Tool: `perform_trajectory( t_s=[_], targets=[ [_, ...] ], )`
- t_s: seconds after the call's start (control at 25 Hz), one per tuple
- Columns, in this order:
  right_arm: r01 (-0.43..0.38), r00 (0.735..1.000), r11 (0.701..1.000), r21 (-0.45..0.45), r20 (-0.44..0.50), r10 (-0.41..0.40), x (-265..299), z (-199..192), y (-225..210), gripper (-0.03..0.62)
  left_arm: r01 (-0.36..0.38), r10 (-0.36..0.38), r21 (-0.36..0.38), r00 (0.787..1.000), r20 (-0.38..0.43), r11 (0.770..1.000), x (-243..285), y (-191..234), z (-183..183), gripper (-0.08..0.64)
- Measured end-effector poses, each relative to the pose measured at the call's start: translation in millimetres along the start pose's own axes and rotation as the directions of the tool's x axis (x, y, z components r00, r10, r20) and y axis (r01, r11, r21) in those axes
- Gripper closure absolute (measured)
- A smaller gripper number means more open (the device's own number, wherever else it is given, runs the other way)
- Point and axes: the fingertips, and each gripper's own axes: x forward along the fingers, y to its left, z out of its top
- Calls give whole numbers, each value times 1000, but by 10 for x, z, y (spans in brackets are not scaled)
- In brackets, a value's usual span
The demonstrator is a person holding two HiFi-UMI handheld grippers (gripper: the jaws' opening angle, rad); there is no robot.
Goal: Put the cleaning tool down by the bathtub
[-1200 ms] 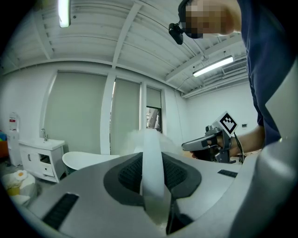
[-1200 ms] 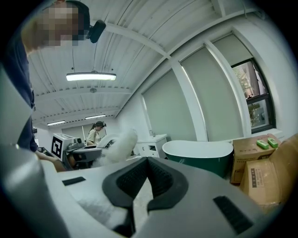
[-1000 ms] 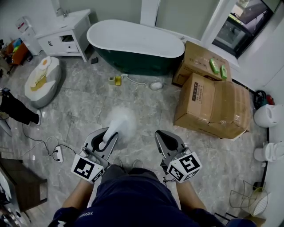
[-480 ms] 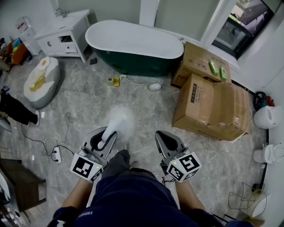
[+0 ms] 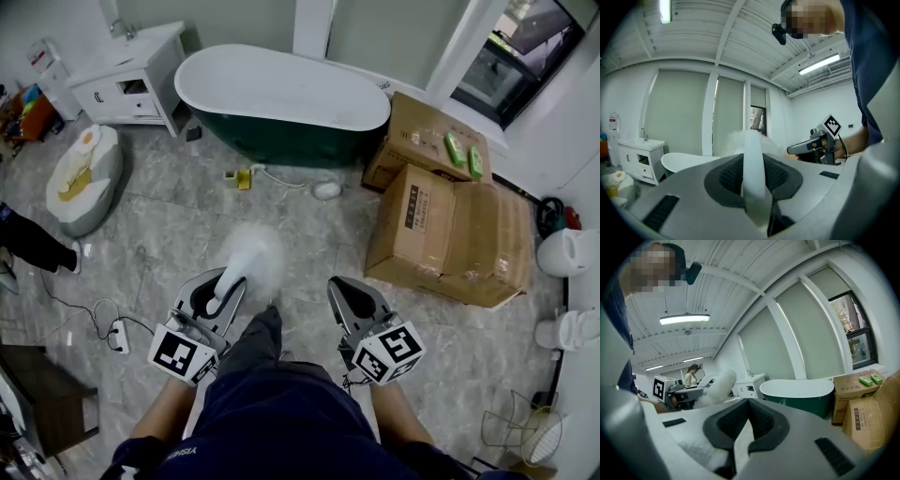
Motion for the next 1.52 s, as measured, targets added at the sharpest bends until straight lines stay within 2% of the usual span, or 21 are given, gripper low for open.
perform_trajectory(
  t_s=[0.52,1.0,1.28,1.52],
  targets=[
    [15,999,999,32,-33,-14,922,180,-446,588,35,-35,-17,999,-28,999,690,873,-31,454],
    [53,998,998,20,-32,-52,2028,676,-798,588,95,-95,-8,995,-19,995,1386,1981,188,454],
    [81,996,996,33,-38,-80,2529,885,-970,588,102,-102,-14,995,0,995,1615,2514,280,454],
    [74,997,997,37,-38,-73,2794,973,-1054,588,82,-82,-23,997,7,996,1724,2801,298,454]
  ],
)
